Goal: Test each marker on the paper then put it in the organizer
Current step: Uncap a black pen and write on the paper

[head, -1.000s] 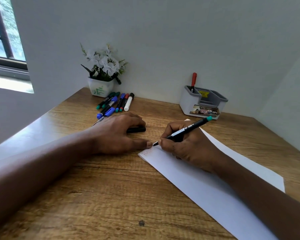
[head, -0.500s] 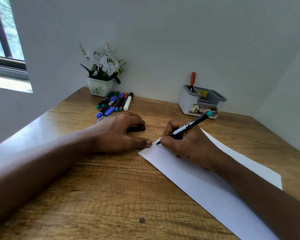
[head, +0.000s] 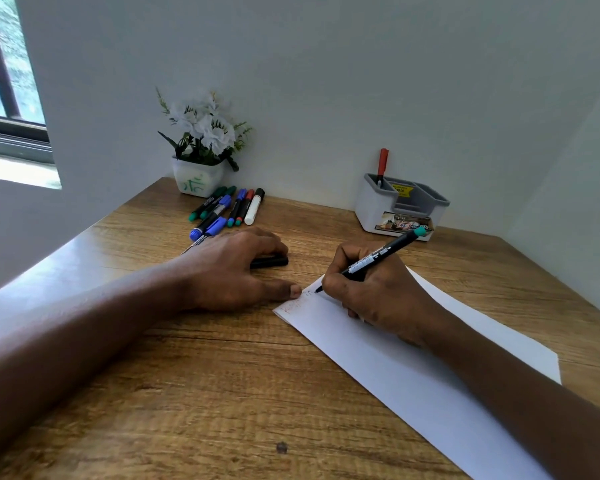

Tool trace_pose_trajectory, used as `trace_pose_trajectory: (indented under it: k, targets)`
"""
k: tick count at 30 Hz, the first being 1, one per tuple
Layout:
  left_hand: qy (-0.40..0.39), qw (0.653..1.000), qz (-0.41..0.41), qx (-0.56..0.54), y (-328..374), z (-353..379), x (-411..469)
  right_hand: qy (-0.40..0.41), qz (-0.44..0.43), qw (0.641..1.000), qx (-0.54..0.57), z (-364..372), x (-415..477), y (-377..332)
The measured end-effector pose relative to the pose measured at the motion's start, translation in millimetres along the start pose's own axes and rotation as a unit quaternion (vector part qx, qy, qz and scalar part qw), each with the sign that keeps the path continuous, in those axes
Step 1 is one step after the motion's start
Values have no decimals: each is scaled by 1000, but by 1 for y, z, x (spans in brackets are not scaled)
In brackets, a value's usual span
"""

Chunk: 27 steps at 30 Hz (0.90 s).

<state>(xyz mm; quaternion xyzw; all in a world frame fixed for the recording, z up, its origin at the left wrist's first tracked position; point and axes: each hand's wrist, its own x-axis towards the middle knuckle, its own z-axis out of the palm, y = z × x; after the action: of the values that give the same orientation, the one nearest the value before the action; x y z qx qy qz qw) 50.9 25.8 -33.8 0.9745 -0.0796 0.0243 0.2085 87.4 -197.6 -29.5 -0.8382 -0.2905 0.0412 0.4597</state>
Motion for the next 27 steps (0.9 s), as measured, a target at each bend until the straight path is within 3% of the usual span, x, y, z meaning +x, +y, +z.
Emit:
trace_pose_trajectory:
  k: [20, 27]
  targets:
    - [6, 1000, 1, -1, 1, -1, -2, 33, -13, 999, -20, 4, 0, 2]
    - [4, 1000, -1, 1, 2, -1, -2, 54, 3, 998, 24, 4, -1, 3]
